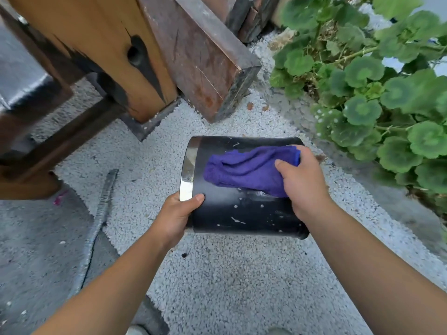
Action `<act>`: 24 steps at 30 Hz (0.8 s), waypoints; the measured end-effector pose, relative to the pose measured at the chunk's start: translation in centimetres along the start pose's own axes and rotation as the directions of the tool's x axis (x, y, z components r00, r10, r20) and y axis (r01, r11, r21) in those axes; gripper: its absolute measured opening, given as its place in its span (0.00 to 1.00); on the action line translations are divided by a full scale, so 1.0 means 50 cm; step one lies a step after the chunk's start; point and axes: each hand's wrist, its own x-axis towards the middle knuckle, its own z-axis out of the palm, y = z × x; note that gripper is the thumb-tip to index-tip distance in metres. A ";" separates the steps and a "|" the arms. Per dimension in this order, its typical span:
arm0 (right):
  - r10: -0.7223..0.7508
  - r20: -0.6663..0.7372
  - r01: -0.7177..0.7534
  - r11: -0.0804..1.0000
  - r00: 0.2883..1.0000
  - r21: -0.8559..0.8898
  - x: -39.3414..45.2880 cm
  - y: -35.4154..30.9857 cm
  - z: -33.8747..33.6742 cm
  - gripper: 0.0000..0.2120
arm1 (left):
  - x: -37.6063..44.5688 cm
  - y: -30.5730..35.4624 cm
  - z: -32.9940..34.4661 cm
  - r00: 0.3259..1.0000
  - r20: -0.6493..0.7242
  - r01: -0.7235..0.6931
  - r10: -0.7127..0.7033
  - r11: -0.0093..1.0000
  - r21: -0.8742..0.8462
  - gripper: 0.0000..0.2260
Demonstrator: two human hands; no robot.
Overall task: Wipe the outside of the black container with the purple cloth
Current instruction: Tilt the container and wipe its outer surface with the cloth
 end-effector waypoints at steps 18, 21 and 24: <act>-0.266 0.725 0.739 -0.064 0.635 -0.671 -0.072 0.046 0.014 0.36 | -0.032 0.070 0.049 0.973 -0.229 0.080 -0.037 0.980 0.184 0.04; -0.307 0.742 0.750 -0.119 0.596 -0.651 -0.054 0.046 0.018 0.35 | 0.022 0.095 0.037 0.984 -0.167 0.084 -0.065 0.990 0.110 0.07; -0.339 0.748 0.757 -0.134 0.571 -0.639 -0.040 0.057 0.023 0.34 | 0.074 0.116 0.027 0.995 -0.019 0.102 -0.101 0.990 0.095 0.08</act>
